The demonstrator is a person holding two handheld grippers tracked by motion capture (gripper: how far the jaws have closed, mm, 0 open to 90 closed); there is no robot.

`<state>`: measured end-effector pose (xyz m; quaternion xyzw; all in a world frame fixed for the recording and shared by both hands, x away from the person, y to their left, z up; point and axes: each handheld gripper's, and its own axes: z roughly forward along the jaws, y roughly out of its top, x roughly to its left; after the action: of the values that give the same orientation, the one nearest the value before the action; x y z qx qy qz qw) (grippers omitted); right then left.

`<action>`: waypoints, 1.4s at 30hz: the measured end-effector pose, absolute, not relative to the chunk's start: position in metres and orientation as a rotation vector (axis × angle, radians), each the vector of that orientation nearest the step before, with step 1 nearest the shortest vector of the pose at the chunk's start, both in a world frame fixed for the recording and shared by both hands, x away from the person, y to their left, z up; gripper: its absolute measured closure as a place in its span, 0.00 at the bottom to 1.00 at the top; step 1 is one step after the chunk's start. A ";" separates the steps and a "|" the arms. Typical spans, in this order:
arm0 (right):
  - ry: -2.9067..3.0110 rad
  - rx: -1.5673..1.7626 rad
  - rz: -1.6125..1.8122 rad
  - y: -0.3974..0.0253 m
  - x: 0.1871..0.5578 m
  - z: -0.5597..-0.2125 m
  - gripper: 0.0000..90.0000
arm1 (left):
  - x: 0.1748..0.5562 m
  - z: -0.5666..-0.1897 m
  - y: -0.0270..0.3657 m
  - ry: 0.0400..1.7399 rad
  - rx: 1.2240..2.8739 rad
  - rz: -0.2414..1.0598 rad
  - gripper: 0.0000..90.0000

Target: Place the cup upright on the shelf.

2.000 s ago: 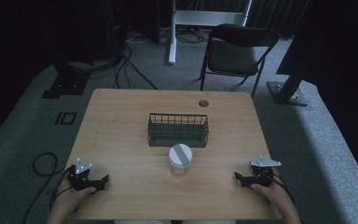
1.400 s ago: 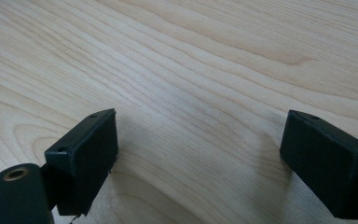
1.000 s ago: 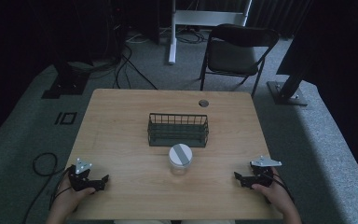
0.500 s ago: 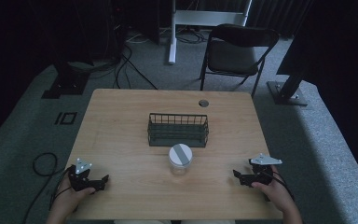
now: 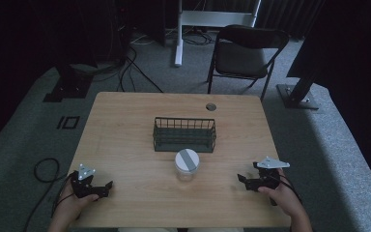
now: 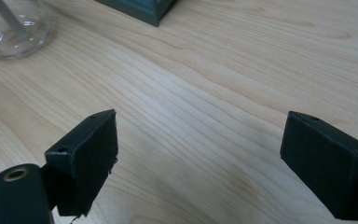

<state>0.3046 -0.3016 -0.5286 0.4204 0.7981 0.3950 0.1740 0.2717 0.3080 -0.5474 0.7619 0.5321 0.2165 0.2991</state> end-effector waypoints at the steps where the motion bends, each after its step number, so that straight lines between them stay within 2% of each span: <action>1: 2.267 1.181 1.134 -0.299 0.305 -0.527 0.12 | 0.272 -0.547 0.308 1.413 2.024 0.575 0.01; 15: 2.313 1.090 1.166 -0.274 0.309 -0.521 0.12 | 0.272 -0.547 0.308 1.413 2.023 0.575 0.01; 42: 2.442 0.852 1.332 -0.201 0.311 -0.523 0.12 | 0.272 -0.547 0.308 1.413 2.023 0.575 0.01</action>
<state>0.3113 -0.2009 -0.5234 0.2908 0.8337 0.4549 0.1160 0.2717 0.3080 -0.5474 0.7618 0.5320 0.2165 0.2995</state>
